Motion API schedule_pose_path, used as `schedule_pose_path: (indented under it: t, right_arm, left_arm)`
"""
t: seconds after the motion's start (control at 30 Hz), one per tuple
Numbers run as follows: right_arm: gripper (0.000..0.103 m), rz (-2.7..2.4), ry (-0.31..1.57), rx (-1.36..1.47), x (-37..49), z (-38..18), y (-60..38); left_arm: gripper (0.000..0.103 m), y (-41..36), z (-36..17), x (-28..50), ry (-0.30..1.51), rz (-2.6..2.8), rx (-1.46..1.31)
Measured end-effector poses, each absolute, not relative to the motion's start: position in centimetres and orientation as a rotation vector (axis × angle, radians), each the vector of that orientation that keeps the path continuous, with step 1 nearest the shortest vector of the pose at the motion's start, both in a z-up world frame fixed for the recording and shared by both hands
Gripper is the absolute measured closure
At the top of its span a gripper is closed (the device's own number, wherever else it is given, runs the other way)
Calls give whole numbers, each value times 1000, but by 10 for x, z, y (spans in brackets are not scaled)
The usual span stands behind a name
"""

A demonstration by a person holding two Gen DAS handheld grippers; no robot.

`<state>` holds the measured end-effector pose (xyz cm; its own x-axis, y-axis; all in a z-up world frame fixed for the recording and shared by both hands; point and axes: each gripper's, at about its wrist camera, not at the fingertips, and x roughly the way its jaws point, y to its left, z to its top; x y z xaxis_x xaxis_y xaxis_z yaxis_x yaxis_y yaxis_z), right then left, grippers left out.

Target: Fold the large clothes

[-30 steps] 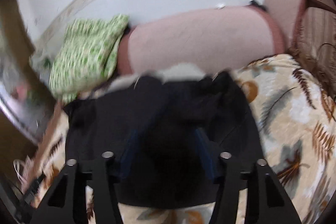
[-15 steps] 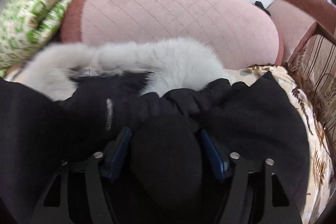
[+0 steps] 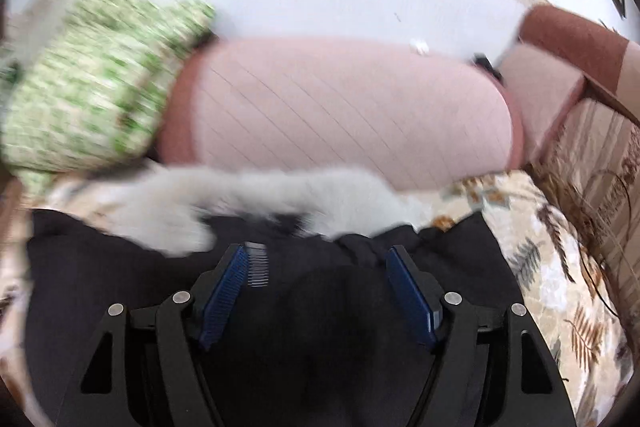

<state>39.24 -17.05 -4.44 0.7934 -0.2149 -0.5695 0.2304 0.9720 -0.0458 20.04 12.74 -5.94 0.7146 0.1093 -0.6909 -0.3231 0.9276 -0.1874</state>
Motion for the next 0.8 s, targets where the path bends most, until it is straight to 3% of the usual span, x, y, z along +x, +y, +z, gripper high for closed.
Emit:
schedule_pose_path:
  t: [0.1, 0.23, 0.57, 0.8]
  right_arm:
    - [34, -100, 629, -2, 382, -49, -125]
    - [63, -48, 727, -90, 419, -86, -70]
    - [62, -135, 889, -68, 518, -145, -69]
    - [61, -31, 747, -28, 449, -93, -75]
  left_arm:
    - [21, 130, -60, 201, 746, 255, -312]
    - [21, 128, -63, 205, 762, 255, -295]
    - [21, 127, -72, 218, 810, 269, -244]
    - [21, 113, -70, 219, 806, 264, -176]
